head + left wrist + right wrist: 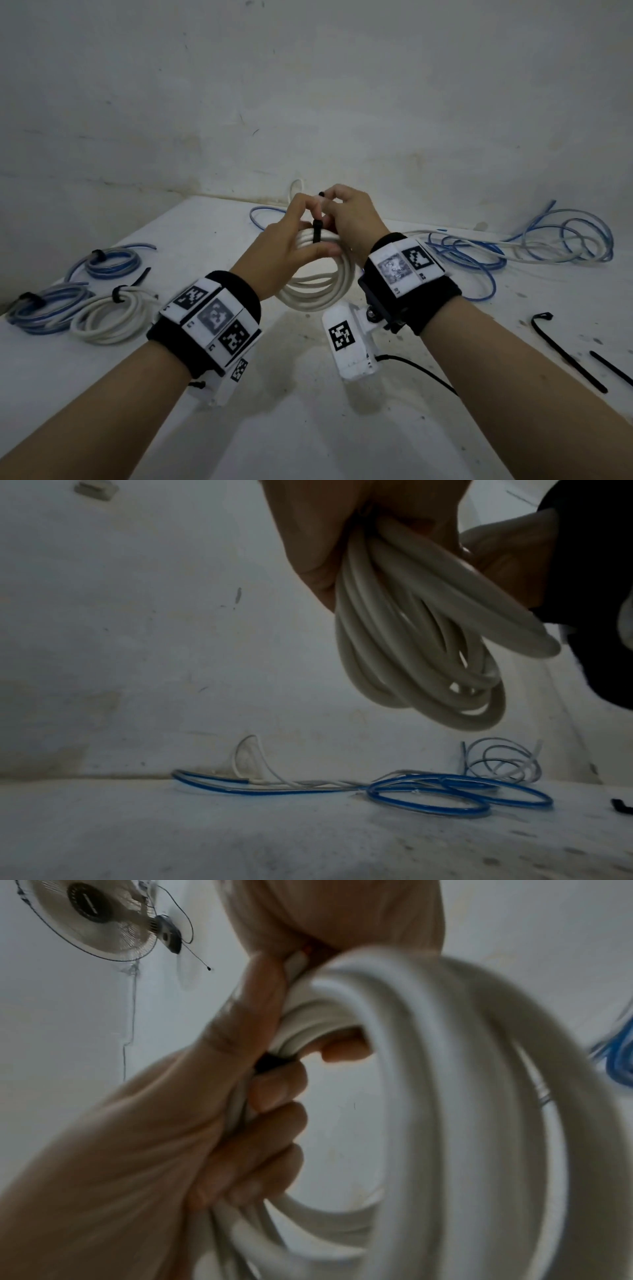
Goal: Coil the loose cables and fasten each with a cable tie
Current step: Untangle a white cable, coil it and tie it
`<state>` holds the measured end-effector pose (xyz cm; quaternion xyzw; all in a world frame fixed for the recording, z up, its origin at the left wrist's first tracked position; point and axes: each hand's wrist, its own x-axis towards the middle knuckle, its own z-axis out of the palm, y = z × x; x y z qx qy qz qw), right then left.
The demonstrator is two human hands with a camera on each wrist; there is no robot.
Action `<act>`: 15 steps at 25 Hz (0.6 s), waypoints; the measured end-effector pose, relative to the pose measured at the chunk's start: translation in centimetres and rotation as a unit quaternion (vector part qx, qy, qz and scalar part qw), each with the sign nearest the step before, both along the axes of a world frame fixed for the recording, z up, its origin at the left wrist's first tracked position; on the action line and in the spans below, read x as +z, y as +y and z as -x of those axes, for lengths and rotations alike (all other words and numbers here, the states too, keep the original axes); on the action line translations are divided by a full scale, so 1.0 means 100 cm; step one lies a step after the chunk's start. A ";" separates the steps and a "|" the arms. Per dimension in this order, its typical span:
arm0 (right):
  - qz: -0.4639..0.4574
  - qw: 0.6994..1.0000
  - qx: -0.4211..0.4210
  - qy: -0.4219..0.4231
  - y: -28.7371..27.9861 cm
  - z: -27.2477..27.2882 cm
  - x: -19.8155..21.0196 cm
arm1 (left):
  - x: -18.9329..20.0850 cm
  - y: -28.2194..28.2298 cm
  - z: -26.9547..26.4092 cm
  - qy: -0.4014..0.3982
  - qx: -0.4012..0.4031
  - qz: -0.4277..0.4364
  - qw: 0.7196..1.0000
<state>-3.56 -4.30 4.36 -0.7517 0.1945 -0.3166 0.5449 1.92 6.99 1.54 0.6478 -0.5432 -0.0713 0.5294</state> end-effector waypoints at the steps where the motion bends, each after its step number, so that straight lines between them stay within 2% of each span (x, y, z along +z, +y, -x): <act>1: 0.001 0.999 0.031 0.015 0.003 -0.004 0.000 | 0.002 0.004 -0.005 -0.002 0.006 -0.015 1.000; 3: 0.074 0.992 0.084 0.062 0.014 -0.011 -0.001 | 0.006 0.014 -0.020 0.021 0.038 -0.031 0.999; 5: 0.131 0.973 0.157 0.111 0.028 -0.018 -0.007 | 0.011 0.030 -0.045 0.093 0.091 -0.020 0.991; 7: 0.126 0.957 0.215 0.147 0.039 -0.025 -0.011 | 0.013 0.047 -0.066 0.155 0.130 -0.025 0.979; 9: 0.108 0.948 0.256 0.153 0.048 -0.039 -0.009 | 0.012 0.065 -0.082 0.181 0.159 -0.034 0.970; 11: 0.108 0.943 0.276 0.152 0.054 -0.062 -0.009 | 0.009 0.081 -0.096 0.168 0.198 -0.066 0.963; 13: 0.104 0.949 0.249 0.162 0.060 -0.087 -0.013 | 0.001 0.100 -0.112 0.105 0.266 -0.169 0.943; 14: 0.088 0.954 0.232 0.169 0.061 -0.101 -0.017 | -0.004 0.110 -0.122 0.036 0.299 -0.258 0.918; 15: 0.061 0.958 0.213 0.181 0.062 -0.114 -0.023 | -0.011 0.119 -0.130 -0.035 0.308 -0.355 0.882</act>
